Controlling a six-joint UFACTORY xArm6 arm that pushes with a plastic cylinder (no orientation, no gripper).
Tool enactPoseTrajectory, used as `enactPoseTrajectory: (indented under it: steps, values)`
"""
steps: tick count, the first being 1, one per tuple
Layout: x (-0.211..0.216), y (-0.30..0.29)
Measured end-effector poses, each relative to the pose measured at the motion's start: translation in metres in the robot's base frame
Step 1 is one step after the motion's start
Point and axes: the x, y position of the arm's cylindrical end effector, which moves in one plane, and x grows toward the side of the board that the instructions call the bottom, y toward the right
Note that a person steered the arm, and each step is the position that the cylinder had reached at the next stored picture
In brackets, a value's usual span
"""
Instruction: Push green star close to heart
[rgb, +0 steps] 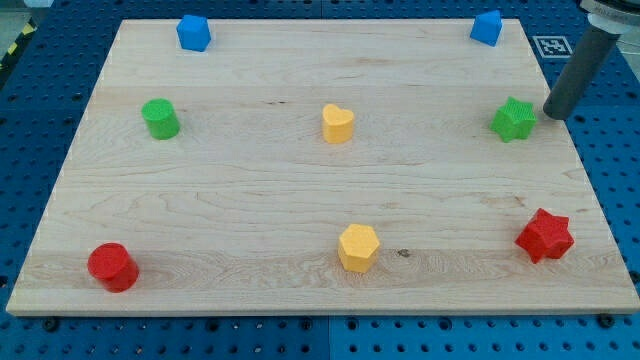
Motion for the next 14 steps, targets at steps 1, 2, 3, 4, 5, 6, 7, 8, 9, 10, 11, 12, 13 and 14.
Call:
enactPoseTrajectory:
  steps: [1,2,3,4,5,6,7,8,9,10,11,12,13,14]
  values:
    - [0.000,-0.007]
    - [0.000,-0.023]
    - [0.000,-0.037]
    - [0.000,-0.051]
    - [0.000,-0.052]
    - [0.000,-0.040]
    - [0.008,-0.041]
    - [0.012,-0.054]
    - [0.012,-0.058]
    - [0.012,-0.058]
    - [0.017,-0.059]
    - [0.020,-0.060]
    - [0.020,-0.060]
    - [0.025,-0.069]
